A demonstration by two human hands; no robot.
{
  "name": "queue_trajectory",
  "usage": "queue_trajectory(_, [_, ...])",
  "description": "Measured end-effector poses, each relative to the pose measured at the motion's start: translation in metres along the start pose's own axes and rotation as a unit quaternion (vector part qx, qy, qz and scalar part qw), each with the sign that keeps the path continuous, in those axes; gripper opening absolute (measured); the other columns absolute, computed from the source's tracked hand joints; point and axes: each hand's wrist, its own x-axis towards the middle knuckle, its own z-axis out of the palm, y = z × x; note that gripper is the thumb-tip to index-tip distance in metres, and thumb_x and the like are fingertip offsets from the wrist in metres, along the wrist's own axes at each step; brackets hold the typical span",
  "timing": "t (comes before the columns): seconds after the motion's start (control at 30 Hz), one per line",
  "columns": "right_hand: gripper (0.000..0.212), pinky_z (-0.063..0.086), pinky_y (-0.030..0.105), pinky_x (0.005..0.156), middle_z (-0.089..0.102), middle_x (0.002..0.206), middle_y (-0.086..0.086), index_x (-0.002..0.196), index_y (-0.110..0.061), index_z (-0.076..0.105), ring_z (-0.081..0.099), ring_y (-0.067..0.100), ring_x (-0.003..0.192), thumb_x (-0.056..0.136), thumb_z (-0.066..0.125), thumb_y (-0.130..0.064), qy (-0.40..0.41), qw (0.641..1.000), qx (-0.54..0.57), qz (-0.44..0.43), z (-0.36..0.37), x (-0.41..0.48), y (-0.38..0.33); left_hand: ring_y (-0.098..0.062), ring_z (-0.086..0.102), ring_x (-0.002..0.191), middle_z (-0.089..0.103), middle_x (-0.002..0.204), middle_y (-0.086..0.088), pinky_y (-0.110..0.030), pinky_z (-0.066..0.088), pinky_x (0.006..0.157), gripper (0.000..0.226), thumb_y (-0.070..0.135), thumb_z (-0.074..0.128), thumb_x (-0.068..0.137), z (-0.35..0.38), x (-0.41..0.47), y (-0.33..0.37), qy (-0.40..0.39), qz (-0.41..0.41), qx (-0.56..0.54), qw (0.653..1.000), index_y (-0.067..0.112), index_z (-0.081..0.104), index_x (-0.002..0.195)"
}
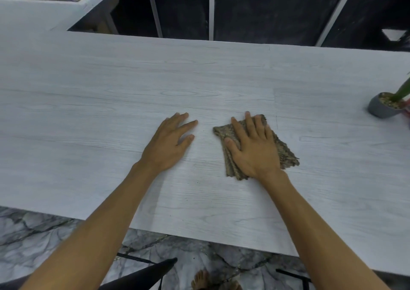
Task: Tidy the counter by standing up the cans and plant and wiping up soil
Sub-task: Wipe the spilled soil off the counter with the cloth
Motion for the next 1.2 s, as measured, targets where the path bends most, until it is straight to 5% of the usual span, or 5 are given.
queue_trajectory(0.13, [0.065, -0.007, 0.040, 0.120, -0.008, 0.161, -0.002, 0.152, -0.038, 0.006, -0.012, 0.018, 0.148, 0.093, 0.010, -0.065, 0.002, 0.998, -0.001, -0.064, 0.007, -0.022, -0.009, -0.002, 0.006, 0.146, 0.020, 0.158, 0.011, -0.024, -0.002, 0.119, 0.046, 0.042, 0.039, 0.100, -0.001, 0.001, -0.002, -0.008, 0.013, 0.018, 1.000, 0.035, 0.037, 0.146])
queue_trajectory(0.37, [0.068, -0.010, 0.040, 0.118, -0.008, 0.162, 0.001, 0.153, -0.036, 0.006, -0.011, 0.021, 0.148, 0.092, 0.009, -0.065, -0.010, 0.999, -0.007, 0.032, -0.006, 0.013, 0.027, -0.001, 0.008, 0.145, 0.023, 0.157, 0.012, -0.025, 0.001, 0.119, 0.045, 0.040, 0.040, 0.100, -0.001, 0.000, -0.002, -0.008, 0.009, 0.000, 1.000, 0.035, 0.038, 0.145])
queue_trajectory(0.63, [0.062, -0.008, 0.039, 0.119, -0.006, 0.161, 0.000, 0.153, -0.034, 0.008, -0.010, 0.019, 0.148, 0.097, 0.013, -0.060, -0.008, 0.991, 0.012, -0.136, 0.013, -0.032, -0.049, -0.001, 0.014, 0.144, 0.030, 0.154, 0.013, -0.026, 0.008, 0.118, 0.044, 0.037, 0.043, 0.100, -0.021, -0.013, -0.008, 0.015, -0.027, -0.043, 0.999, 0.035, 0.040, 0.144])
queue_trajectory(1.07, [0.061, -0.008, 0.038, 0.119, -0.009, 0.161, -0.005, 0.152, -0.039, 0.005, -0.016, 0.014, 0.147, 0.096, 0.007, -0.062, -0.022, 0.989, 0.012, -0.146, 0.013, -0.075, -0.042, -0.004, 0.007, 0.146, 0.022, 0.158, 0.010, -0.027, 0.002, 0.119, 0.053, 0.049, 0.029, 0.097, -0.014, -0.047, -0.009, -0.007, 0.010, 0.029, 1.000, 0.032, 0.036, 0.146])
queue_trajectory(1.2, [0.065, -0.008, 0.036, 0.119, -0.005, 0.161, -0.005, 0.151, -0.040, 0.010, -0.010, 0.015, 0.148, 0.092, 0.004, -0.066, 0.000, 0.998, 0.011, -0.069, 0.005, -0.062, -0.009, -0.004, 0.007, 0.146, 0.022, 0.157, 0.011, -0.026, 0.001, 0.119, 0.052, 0.048, 0.030, 0.097, -0.015, -0.048, -0.007, -0.006, 0.005, 0.026, 1.000, 0.032, 0.037, 0.146])
